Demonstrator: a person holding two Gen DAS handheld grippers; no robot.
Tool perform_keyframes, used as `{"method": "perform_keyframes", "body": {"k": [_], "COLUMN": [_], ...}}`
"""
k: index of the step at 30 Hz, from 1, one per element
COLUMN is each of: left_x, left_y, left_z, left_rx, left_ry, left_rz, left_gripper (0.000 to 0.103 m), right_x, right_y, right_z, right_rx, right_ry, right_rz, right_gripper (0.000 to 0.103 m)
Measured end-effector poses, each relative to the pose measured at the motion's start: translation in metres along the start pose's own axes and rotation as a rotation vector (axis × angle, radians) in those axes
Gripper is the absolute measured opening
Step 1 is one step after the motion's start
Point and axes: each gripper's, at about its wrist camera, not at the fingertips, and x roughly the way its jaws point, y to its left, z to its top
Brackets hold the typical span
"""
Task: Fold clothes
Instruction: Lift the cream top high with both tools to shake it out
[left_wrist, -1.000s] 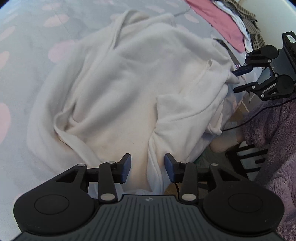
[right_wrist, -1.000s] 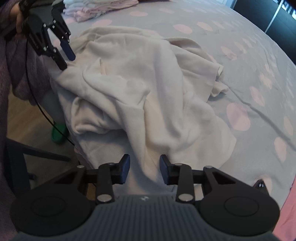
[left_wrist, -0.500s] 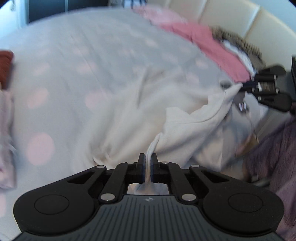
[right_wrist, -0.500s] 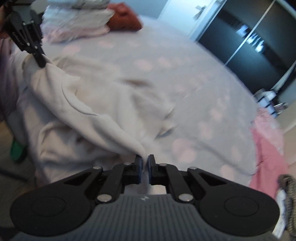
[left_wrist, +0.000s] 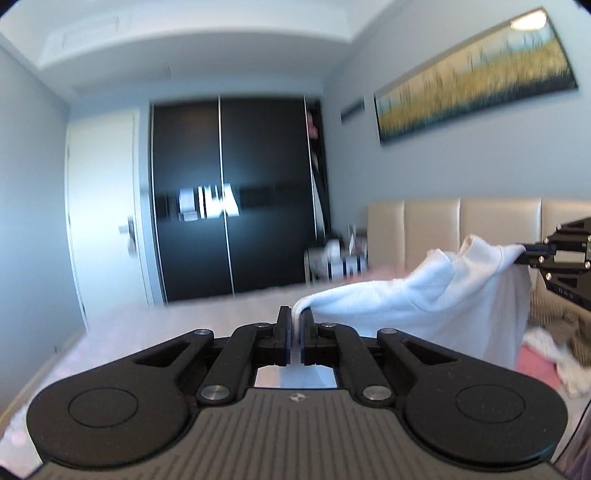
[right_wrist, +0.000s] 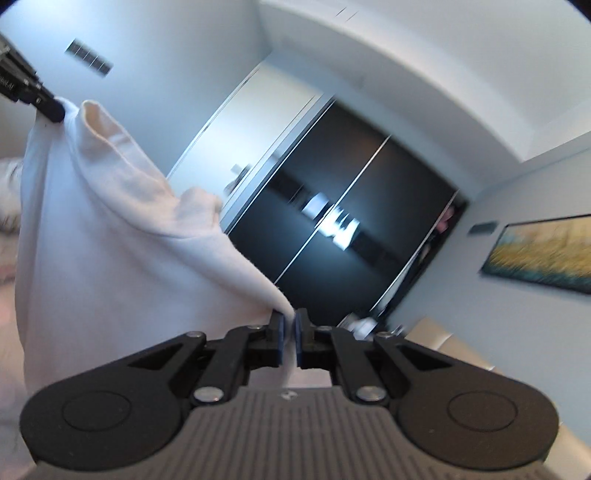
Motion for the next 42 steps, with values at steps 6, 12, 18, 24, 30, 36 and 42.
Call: {"method": "perform_keyframes", "body": {"k": [6,12,18,24,30,36,42], "left_x": [-0.047,-0.075,-0.08,-0.051,0.028,0.139,0.271], "left_y": [-0.03,-0.046,-0.045,-0.031,-0.012,0.008,0.034], "left_z": [0.057,0.08,0.078,0.056,0.013,-0.044,-0.116], "left_rx": [0.017,0.031,0.031,0.029,0.029,0.057,0.066], "left_ry": [-0.167,-0.243,-0.196,-0.119,0.015,0.154,0.34], "left_rz": [0.003,0.007,0.019,0.042,0.049,0.044,0.044], "left_gripper": [0.002,0.002,0.002,0.002,0.002,0.002,0.002], "right_x": [-0.065,-0.113,-0.128,-0.106,-0.026,0.082,0.215], "right_y": [-0.043,-0.057,-0.061,-0.048,-0.024,0.005,0.034], "right_z": [0.053,0.074,0.074,0.061,0.025,-0.027,-0.092], "right_rx": [0.052,0.084,0.148,0.145,0.139,0.145,0.173], "right_ry": [-0.153,-0.227,-0.223,-0.203,-0.078,0.08,0.264], "right_rz": [-0.184,-0.259,-0.206,-0.186,-0.129,-0.087,-0.027], "right_gripper": [0.007,0.007,0.007,0.007,0.007,0.007,0.007]}}
